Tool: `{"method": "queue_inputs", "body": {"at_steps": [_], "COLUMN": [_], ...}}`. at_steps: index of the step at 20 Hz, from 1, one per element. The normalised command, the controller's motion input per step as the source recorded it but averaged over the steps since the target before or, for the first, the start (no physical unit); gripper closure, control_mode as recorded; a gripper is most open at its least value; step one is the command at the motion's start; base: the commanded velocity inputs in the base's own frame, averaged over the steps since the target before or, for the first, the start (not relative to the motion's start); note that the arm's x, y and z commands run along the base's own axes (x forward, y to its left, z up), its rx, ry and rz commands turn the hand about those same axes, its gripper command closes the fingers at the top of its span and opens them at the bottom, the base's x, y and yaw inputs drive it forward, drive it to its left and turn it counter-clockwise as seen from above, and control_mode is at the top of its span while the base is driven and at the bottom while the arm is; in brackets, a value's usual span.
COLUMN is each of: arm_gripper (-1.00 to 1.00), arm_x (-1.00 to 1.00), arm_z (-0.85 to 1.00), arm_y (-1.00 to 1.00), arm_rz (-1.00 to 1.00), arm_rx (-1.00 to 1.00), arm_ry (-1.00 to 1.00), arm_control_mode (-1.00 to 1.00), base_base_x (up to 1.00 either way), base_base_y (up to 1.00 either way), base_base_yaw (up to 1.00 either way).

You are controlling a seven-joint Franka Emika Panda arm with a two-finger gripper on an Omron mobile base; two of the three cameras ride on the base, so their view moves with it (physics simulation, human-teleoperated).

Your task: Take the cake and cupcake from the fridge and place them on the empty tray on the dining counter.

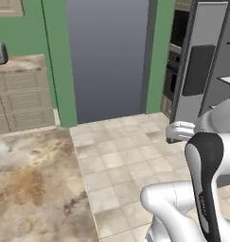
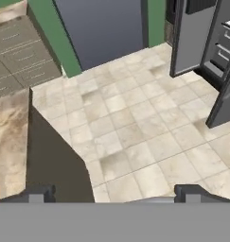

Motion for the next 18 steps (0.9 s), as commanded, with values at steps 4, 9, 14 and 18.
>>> {"method": "queue_inputs", "body": {"at_steps": [4, 9, 14, 18], "arm_gripper": [-1.0, -1.0, -1.0, -1.0], "arm_x": [0.0, 0.0, 0.0, 0.0], "arm_z": [0.0, 0.0, 0.0, 0.0], "arm_y": [0.0, 0.0, 0.0, 0.0], "arm_rz": [0.0, 0.0, 0.0, 0.0], "arm_rx": [0.0, 0.0, 0.0, 0.0], "arm_ry": [0.0, 0.0, 0.0, 0.0], "arm_control_mode": [1.0, 1.0, 1.0, 1.0], "base_base_x": [0.94, 0.85, 0.97, 1.0], "base_base_y": [-0.34, -0.3, -0.1, 0.05], "base_base_yaw": [-0.47, -0.5, -0.51, -0.52]}}
